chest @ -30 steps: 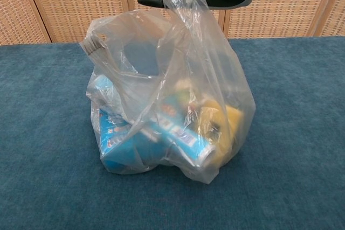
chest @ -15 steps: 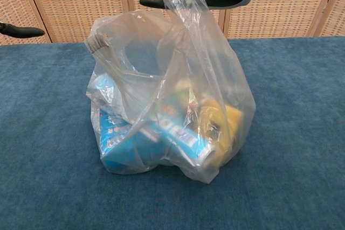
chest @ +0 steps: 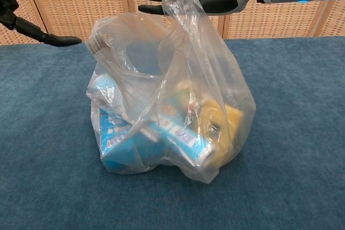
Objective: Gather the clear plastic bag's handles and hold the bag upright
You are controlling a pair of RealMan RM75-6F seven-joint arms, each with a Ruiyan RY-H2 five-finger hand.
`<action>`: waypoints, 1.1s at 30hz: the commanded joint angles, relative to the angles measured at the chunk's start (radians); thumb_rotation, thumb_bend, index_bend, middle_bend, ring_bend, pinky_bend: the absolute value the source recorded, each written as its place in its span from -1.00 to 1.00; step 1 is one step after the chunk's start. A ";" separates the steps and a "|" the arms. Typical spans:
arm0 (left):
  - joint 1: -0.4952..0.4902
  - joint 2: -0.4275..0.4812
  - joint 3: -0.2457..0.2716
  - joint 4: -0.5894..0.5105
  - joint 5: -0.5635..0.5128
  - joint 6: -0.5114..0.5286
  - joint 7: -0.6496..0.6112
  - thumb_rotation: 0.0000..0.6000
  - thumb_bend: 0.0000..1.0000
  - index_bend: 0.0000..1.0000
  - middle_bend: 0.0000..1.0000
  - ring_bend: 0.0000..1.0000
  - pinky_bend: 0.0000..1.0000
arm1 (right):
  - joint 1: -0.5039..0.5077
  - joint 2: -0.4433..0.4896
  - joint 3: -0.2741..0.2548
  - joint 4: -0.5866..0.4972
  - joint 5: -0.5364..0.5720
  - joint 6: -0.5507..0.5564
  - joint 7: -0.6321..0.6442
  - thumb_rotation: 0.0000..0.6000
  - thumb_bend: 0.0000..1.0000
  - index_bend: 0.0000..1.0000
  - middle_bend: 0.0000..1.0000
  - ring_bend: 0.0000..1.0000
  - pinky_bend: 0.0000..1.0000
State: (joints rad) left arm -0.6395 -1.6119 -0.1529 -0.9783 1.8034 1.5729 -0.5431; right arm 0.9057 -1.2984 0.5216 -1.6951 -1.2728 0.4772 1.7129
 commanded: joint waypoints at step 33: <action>-0.122 -0.158 -0.043 -0.091 -0.113 -0.061 0.092 1.00 -0.45 -1.00 -1.00 -1.00 -1.00 | -0.064 -0.010 0.050 -0.009 0.007 -0.043 -0.035 1.00 -0.65 -0.76 -0.49 -0.71 -0.71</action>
State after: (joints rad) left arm -0.7593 -1.7680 -0.1954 -1.0671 1.6919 1.5141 -0.4510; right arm 0.8426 -1.3085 0.5712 -1.7036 -1.2656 0.4350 1.6782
